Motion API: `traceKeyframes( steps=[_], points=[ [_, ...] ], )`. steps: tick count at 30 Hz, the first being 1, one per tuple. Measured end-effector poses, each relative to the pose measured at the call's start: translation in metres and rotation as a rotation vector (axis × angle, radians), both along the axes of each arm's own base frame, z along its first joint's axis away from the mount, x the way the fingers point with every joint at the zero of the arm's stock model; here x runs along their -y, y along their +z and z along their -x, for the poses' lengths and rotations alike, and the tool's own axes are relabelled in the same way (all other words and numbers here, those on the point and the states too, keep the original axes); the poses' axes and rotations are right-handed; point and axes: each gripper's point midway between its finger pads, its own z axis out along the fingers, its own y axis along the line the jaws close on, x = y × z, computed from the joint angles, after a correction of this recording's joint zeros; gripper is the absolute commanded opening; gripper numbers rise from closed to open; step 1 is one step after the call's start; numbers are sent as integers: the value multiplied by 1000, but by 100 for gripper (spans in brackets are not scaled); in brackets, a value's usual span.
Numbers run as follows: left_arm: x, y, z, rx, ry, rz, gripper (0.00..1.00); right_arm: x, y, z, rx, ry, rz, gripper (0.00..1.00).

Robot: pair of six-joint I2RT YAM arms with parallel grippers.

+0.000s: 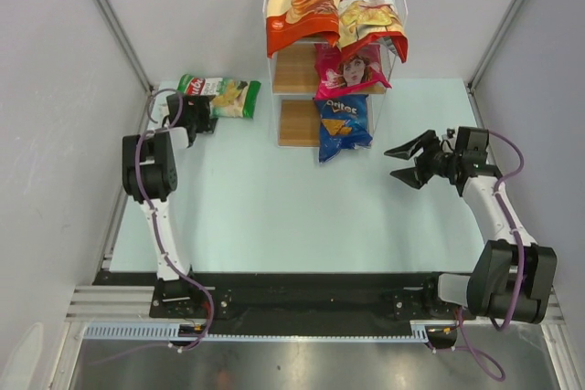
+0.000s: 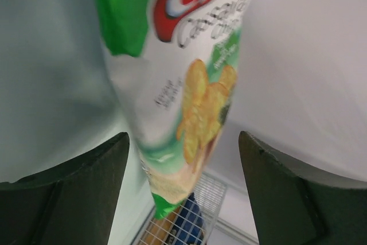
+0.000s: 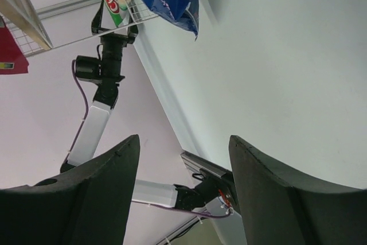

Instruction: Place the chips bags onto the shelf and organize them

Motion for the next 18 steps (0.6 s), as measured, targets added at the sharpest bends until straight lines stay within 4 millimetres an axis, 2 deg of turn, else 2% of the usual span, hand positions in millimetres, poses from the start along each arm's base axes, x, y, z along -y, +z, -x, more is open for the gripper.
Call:
traceKeyframes(
  steps=[3,12,15,16,18],
  points=[
    [-1,-20,-1,-46,8,5,82,0,-8,0,-33,0,-4,68],
    [-3,-18,-20,-45,7,-5,80,3,-16,-1,-65,-8,-6,68],
    [-2,-19,-27,-43,3,-9,62,5,-17,0,-70,-13,-5,68],
    [-1,-21,-28,-47,5,-8,48,6,-17,0,-71,-13,-4,68],
    [1,-28,-28,-63,2,-10,37,6,-18,0,-72,-12,-2,68]
  ],
)
